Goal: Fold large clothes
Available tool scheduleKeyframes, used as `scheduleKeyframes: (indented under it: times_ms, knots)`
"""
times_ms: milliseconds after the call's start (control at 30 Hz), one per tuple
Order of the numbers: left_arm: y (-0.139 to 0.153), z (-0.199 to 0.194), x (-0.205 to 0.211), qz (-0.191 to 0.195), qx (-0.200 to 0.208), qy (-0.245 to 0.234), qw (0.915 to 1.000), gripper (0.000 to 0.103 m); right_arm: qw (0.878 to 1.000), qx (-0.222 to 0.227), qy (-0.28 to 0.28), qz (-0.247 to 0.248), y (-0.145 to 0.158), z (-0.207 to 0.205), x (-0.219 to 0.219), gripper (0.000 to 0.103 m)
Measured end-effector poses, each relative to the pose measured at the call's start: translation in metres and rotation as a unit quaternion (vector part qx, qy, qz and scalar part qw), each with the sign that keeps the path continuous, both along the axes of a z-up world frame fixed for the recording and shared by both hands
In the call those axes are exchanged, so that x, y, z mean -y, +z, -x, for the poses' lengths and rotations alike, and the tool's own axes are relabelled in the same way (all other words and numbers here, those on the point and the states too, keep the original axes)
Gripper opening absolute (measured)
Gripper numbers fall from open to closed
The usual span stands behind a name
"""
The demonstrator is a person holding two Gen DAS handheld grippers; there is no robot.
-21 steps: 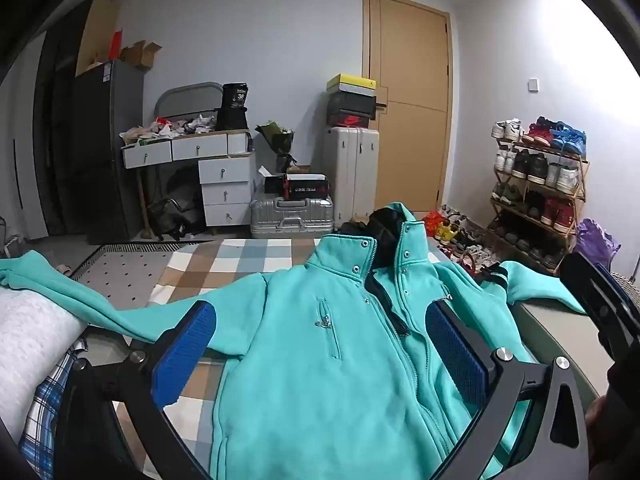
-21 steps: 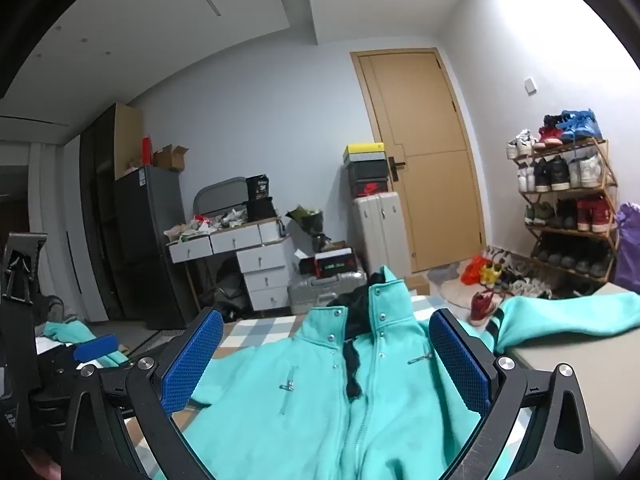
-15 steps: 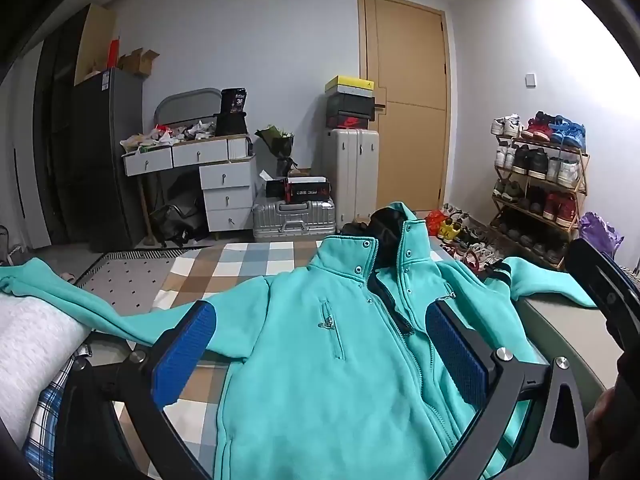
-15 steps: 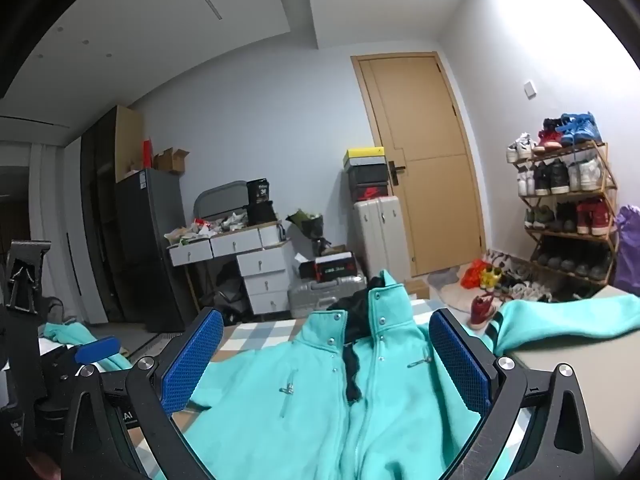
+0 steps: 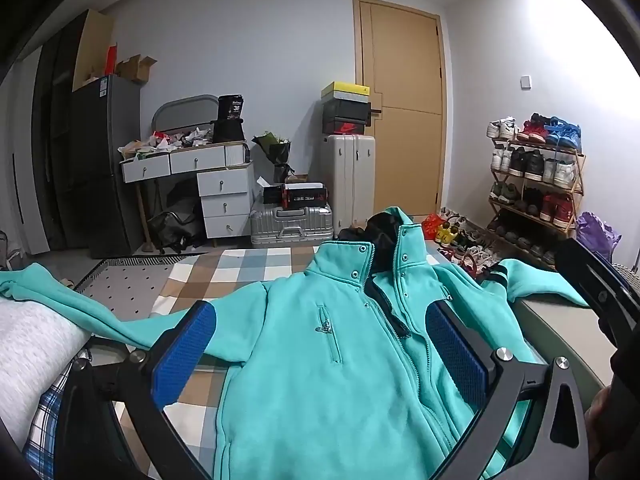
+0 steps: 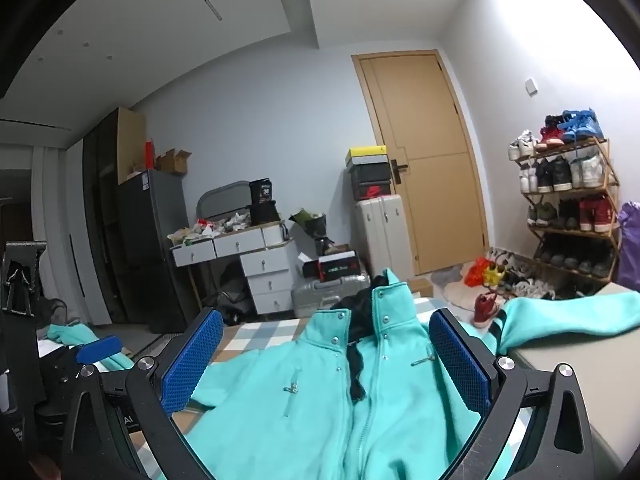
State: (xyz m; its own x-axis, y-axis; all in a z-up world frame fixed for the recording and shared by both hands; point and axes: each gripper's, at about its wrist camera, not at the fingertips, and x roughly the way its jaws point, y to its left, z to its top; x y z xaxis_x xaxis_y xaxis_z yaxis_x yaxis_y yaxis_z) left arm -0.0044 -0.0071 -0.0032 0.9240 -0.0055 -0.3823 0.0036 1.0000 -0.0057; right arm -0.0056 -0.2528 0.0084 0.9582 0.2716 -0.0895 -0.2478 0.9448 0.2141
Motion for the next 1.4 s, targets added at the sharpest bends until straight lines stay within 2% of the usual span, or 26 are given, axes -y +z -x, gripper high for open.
scheduleKeyframes:
  times_ms: [1400]
  knots:
    - [-0.0004,0.0006,0.0029,-0.009,0.005,-0.001,0.9999,0.102,1.0,-0.002,0.002,-0.005,-0.0049,-0.0035,0.002,0.103]
